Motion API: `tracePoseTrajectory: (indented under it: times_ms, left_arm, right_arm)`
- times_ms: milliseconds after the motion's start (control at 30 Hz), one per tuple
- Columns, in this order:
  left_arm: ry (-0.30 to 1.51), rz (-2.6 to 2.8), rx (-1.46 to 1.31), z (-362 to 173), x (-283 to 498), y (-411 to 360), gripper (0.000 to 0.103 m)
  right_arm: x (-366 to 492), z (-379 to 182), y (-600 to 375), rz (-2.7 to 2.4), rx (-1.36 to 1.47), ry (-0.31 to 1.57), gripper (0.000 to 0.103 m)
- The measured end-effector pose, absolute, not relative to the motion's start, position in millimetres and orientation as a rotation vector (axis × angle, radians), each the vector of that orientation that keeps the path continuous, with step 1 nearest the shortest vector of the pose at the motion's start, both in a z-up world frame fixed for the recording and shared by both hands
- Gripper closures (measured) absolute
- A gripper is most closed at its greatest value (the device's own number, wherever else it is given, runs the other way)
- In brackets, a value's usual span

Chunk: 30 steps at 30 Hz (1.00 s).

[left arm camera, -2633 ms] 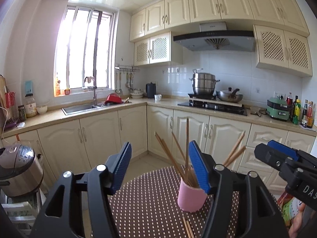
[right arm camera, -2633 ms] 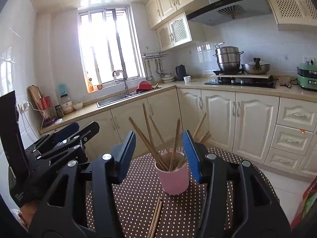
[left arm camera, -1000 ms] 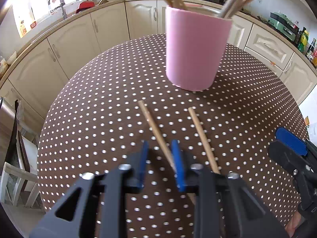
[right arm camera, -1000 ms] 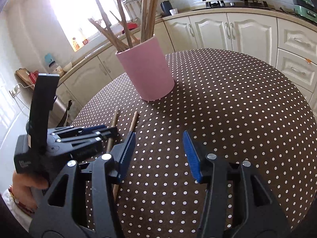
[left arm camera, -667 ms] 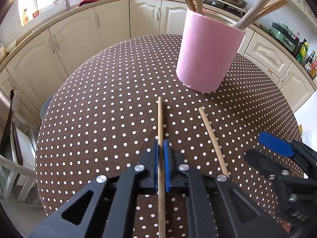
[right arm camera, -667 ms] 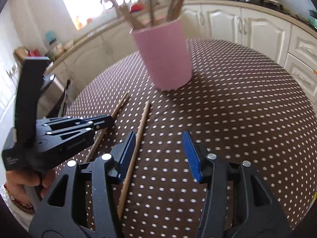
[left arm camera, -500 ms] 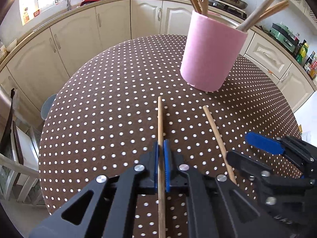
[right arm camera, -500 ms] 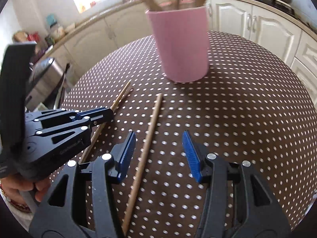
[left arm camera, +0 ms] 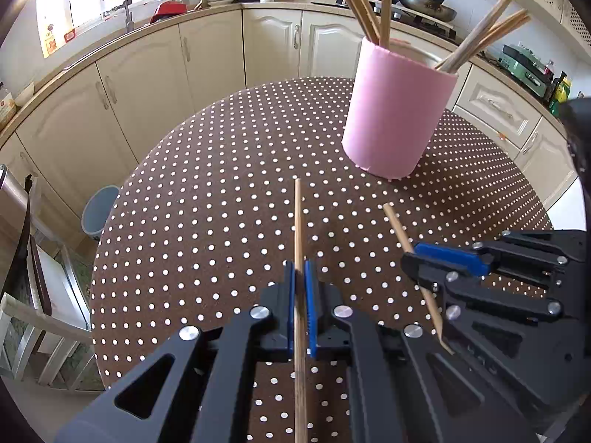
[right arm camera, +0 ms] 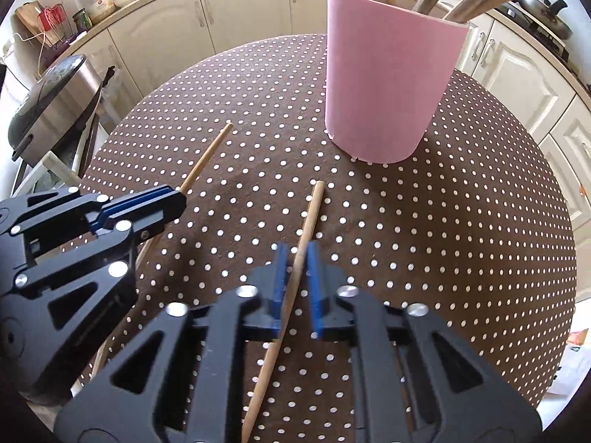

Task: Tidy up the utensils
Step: 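Close the left tool on one chopstick while the right tool closes on another, then lift both held chopsticks upright above the pink cup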

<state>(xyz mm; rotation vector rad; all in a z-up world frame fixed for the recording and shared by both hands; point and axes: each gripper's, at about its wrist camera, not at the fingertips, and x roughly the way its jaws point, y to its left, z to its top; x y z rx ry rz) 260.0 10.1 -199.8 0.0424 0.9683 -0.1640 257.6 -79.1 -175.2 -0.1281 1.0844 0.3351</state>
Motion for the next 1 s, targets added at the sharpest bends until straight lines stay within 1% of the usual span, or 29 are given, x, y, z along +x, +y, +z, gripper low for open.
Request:
tracePoseTrajectory:
  times_ms: [200, 667, 1000]
  left_arm:
    - [0.930, -0.180, 0.024, -186, 256, 13, 0.097]
    - [0.721, -0.209, -0.006, -118, 222, 9, 0.097]
    - [0.632, -0.218, 0.017, -88, 202, -6, 0.097]
  right_arm:
    - [251, -169, -84, 0.354, -0.080, 1.037, 0.097]
    - [208, -85, -135, 0.433, 0.094, 0.780, 0.097]
    - [178, -52, -153, 0.447, 0.140, 0.671, 0.097]
